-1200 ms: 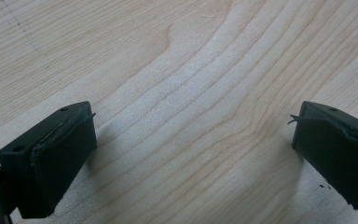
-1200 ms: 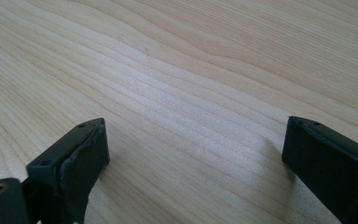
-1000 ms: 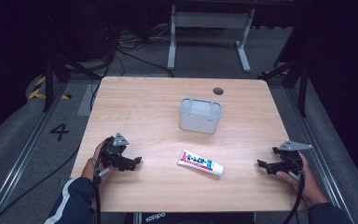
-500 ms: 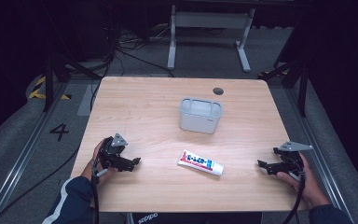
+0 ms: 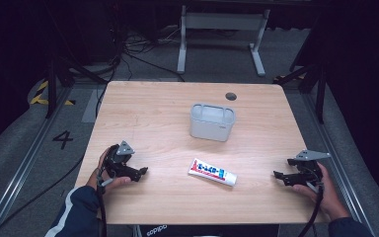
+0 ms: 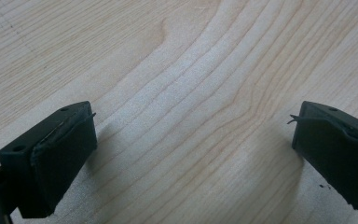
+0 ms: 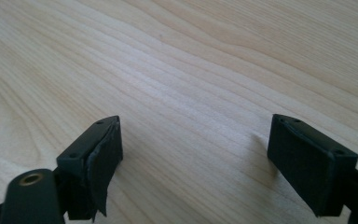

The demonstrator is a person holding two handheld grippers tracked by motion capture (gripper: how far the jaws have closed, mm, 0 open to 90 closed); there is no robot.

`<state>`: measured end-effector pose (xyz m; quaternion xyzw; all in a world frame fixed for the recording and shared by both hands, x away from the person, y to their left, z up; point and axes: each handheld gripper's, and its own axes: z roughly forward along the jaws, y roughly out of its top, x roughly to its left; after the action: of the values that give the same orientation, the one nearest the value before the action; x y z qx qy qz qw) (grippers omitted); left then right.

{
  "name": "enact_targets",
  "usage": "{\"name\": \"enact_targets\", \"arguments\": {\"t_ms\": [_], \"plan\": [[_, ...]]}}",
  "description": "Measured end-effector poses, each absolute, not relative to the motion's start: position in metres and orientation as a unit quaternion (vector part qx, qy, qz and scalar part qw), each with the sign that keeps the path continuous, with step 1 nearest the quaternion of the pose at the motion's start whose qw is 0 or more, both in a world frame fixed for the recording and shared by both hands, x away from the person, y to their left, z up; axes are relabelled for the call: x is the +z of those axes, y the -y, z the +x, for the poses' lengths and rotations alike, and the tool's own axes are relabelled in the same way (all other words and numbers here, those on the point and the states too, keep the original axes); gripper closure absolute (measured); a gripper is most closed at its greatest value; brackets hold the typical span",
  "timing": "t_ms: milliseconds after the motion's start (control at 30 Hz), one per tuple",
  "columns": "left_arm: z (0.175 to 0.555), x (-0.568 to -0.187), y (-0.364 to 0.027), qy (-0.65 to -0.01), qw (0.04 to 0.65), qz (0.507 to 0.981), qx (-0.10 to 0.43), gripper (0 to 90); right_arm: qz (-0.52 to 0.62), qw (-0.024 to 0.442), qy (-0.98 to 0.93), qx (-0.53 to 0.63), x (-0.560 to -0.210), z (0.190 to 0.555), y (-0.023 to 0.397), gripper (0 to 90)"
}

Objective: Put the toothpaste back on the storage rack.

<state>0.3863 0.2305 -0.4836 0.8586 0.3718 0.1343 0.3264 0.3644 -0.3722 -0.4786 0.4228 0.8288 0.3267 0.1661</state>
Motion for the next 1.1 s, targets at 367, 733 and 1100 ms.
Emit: {"name": "enact_targets", "arguments": {"t_ms": [367, 733, 1100], "plan": [[0.386, -0.484, -0.231, -0.369, 0.329, 0.859, 0.134, 0.2, 0.373, 0.163, -0.851, 0.332, -0.461, 0.357, 0.347, 22.2], [0.386, -0.484, -0.231, -0.371, 0.328, 0.858, 0.135, 0.2, 0.324, 0.162, -0.87, 0.335, -0.449, 0.354, 0.324, 23.0], [0.387, -0.483, -0.231, -0.366, 0.326, 0.861, 0.135, 0.2, 0.301, 0.158, -0.875, 0.345, -0.437, 0.355, 0.308, 22.8]]}}
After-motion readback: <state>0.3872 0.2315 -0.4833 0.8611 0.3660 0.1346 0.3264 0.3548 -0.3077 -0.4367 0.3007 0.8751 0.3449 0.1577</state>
